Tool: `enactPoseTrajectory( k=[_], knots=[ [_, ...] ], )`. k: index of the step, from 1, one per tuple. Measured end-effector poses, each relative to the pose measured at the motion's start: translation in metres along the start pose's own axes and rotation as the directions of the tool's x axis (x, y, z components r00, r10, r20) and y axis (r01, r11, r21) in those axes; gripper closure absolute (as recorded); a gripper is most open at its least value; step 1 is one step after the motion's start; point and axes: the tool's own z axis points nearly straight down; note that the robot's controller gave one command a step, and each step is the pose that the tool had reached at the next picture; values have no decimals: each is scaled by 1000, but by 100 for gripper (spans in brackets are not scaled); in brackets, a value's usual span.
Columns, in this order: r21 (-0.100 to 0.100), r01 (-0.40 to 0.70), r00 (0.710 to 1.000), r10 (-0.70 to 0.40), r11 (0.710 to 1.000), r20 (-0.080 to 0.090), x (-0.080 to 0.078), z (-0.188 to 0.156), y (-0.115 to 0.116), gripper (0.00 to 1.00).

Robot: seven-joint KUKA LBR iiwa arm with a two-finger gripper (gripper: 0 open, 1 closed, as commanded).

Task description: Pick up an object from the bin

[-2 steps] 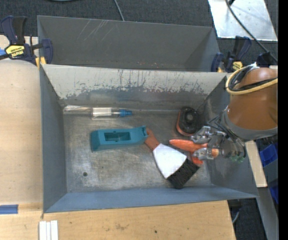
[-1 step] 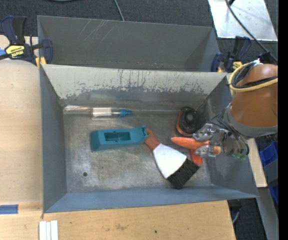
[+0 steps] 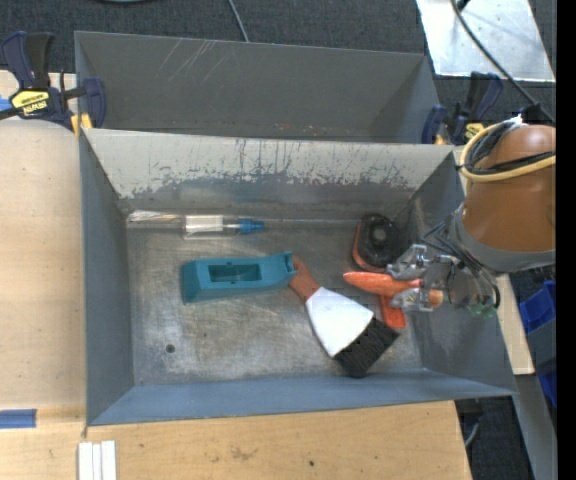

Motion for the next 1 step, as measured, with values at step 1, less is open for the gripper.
enactPoseTrajectory(
  k=[1],
  knots=[
    [0,1,1000,-1,1000,-1,0,-2,0,100]
  ],
)
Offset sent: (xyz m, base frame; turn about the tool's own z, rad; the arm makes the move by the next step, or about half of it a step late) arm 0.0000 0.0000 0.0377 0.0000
